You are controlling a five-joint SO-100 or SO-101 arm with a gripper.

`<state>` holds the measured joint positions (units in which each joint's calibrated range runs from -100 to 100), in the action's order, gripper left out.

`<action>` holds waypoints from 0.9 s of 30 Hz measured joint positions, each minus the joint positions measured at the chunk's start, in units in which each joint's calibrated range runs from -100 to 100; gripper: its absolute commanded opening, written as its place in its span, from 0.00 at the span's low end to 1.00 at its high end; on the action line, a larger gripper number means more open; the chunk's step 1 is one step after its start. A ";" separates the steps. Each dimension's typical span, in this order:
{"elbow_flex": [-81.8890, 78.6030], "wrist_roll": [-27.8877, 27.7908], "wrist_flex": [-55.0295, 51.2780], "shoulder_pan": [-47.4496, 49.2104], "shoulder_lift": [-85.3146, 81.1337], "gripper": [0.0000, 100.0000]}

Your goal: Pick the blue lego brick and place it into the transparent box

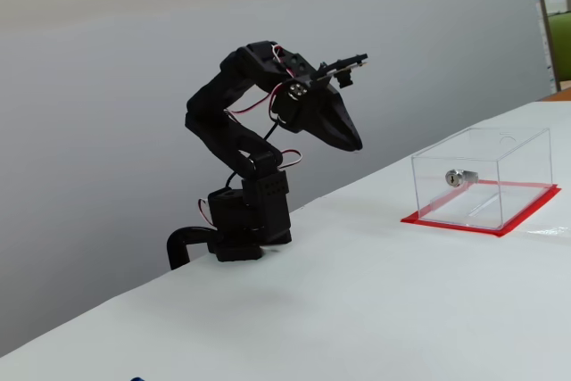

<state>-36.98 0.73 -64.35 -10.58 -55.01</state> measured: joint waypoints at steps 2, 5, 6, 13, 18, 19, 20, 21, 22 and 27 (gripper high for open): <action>5.03 0.00 -1.89 0.00 2.88 0.02; 11.39 0.00 -4.37 0.00 6.60 0.02; 12.97 0.00 -4.71 0.00 7.61 0.02; 16.24 0.00 -4.71 0.00 10.74 0.02; 16.24 0.00 -4.71 -0.64 10.66 0.02; 16.24 0.00 -4.71 -1.28 10.66 0.02; 16.24 0.00 -4.71 -2.35 10.66 0.02; 16.24 0.00 -4.71 -3.42 10.66 0.02; 16.24 0.00 -4.71 -4.70 10.66 0.02; 16.24 0.00 -4.71 -11.43 10.66 0.02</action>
<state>-20.74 0.73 -69.07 -22.01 -44.36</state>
